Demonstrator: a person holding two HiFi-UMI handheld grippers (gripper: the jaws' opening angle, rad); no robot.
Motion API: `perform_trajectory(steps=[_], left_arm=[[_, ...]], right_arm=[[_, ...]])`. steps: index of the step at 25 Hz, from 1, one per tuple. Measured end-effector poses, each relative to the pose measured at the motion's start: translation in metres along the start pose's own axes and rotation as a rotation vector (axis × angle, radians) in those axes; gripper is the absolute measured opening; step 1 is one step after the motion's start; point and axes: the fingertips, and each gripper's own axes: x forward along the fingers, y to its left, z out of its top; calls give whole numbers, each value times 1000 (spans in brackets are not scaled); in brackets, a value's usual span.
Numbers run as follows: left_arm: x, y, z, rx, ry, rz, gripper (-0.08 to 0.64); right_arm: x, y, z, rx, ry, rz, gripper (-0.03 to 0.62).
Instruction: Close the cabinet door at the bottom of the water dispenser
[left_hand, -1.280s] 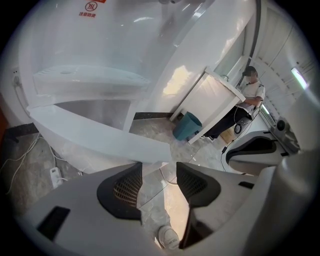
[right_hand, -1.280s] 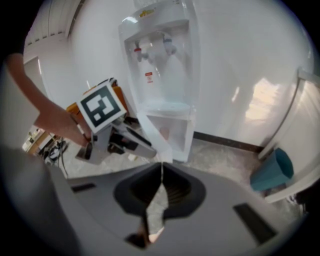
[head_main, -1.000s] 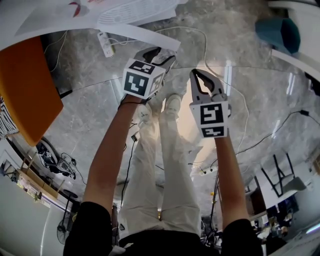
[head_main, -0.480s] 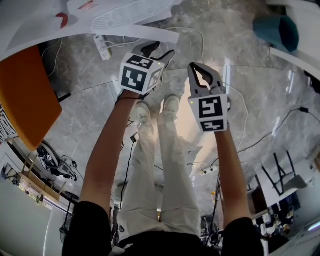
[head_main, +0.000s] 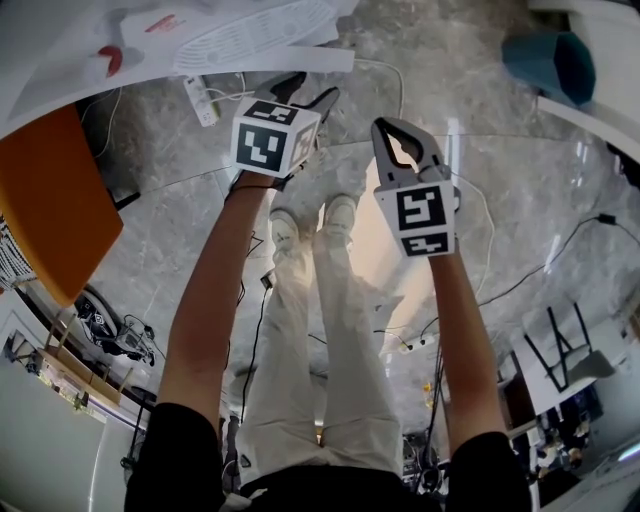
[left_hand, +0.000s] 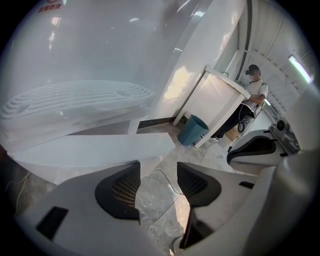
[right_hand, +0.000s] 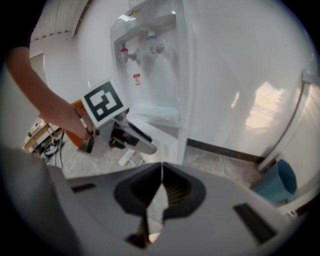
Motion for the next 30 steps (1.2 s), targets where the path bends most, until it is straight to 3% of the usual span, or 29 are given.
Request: perform_trajectory(steps=[13, 30], left_arm=[[12, 12, 20, 125, -9, 93, 284], [20, 28, 36, 151, -26, 147, 305]], right_arm=[[4, -15, 5, 8, -30, 1, 35], [13, -16, 3, 2, -15, 10, 35]])
